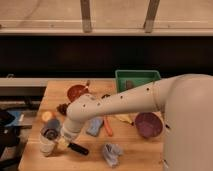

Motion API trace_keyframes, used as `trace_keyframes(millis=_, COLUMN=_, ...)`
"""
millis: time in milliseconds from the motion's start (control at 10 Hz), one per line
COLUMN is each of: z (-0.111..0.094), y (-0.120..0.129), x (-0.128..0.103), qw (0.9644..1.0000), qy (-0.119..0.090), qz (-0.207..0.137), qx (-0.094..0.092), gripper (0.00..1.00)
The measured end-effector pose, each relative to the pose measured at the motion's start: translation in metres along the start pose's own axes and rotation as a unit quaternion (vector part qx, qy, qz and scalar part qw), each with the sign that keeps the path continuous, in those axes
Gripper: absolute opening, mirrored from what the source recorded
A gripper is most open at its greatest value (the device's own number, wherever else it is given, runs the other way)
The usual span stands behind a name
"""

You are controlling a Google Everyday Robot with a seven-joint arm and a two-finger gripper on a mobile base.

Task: Wipe table surface with brush

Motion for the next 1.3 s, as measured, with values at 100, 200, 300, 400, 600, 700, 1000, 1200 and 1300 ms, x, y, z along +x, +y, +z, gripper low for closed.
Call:
trace_keyframes(millis=100, z=-0.013, y=-0.004, x=-0.003, qw=0.9999, qy=0.001, qz=-0.003, qx=0.011, gripper=0.00)
trace_keyframes(millis=200, z=-0.026, y=-0.010, x=-0.006, qw=0.9997, qy=0.003, qz=-0.004, qx=0.022, gripper=0.00)
trace_keyframes(millis=300, z=-0.036, y=-0.016, x=-0.007, qw=0.9995, qy=0.006, qz=-0.001, qx=0.030, gripper=0.00)
trace_keyframes(millis=400, z=-0.046, y=-0.023, x=-0.004, qw=0.9993, qy=0.011, qz=0.005, qx=0.037, gripper=0.00)
trace_keyframes(millis=600, z=-0.063, y=-0.037, x=0.012, qw=0.9980, qy=0.031, qz=0.035, qx=0.043, gripper=0.00)
trace_keyframes(millis=700, z=-0.067, y=-0.041, x=0.024, qw=0.9968, qy=0.044, qz=0.053, qx=0.040, gripper=0.00)
trace_keyframes(millis=1000, z=-0.069, y=-0.045, x=0.056, qw=0.9917, qy=0.090, qz=0.091, qx=0.016, gripper=0.00)
trace_keyframes(millis=1200, z=-0.065, y=-0.047, x=0.077, qw=0.9854, qy=0.129, qz=0.111, qx=-0.007, gripper=0.00)
trace_keyframes(millis=1300, z=-0.062, y=-0.047, x=0.086, qw=0.9807, qy=0.153, qz=0.121, qx=-0.017, gripper=0.00)
